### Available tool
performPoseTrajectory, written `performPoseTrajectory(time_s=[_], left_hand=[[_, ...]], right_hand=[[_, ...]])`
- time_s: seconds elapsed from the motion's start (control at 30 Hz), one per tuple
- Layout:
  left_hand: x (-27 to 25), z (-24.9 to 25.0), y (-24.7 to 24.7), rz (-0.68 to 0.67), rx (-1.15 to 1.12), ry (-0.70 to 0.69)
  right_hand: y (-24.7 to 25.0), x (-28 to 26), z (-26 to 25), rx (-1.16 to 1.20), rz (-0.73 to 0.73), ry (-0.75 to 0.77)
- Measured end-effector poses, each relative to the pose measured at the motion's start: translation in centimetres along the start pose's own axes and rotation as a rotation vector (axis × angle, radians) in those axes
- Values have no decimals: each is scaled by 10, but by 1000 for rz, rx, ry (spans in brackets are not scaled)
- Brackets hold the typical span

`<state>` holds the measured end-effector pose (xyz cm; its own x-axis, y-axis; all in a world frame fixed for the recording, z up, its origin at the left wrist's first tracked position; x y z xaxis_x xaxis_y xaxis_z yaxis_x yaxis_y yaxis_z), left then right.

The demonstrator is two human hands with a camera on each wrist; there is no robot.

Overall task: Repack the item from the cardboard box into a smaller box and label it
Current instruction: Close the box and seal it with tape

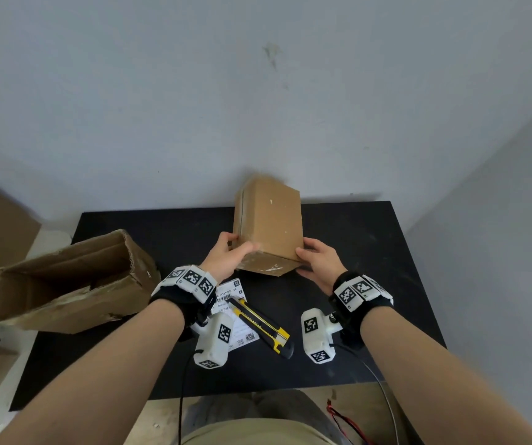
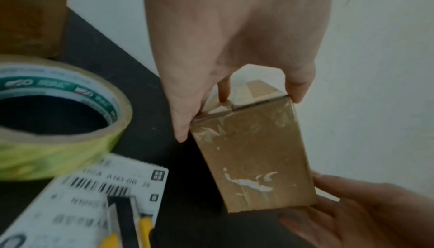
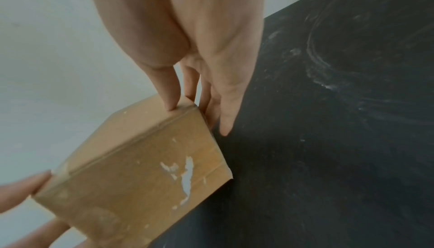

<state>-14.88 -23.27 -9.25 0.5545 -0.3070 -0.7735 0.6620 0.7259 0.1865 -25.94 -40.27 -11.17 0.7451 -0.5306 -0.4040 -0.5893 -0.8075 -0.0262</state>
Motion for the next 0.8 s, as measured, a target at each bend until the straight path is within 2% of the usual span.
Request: performPoseTrajectory(time_s=[0.17, 0.43, 0.57, 0.67, 0.8], left_hand=[[8, -13, -3, -74, -297, 18], [14, -16, 0, -36, -394, -47], [11, -8, 4, 68, -231, -95], [6, 1, 9, 169, -28, -188], [-8, 2, 16, 237, 279, -288]], right_hand=[[3, 5, -1, -26, -16, 32], [-2, 6, -15, -108, -17, 79], [-1, 9, -13, -200, 27, 86], [3, 9, -19, -402, 91, 147], [-3, -6, -36, -665, 91, 240]])
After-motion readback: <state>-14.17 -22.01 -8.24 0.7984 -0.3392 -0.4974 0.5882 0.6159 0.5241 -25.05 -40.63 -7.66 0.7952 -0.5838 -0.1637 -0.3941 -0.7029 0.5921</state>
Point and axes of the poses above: each hand's wrist, its own x-axis towards the middle knuckle, its own y-axis out of the back of the hand, z = x × y, the point moved 7 cm from there along x, towards the middle knuckle, and after that the axes turned 13 degrees about y, right-handed, at the moved point
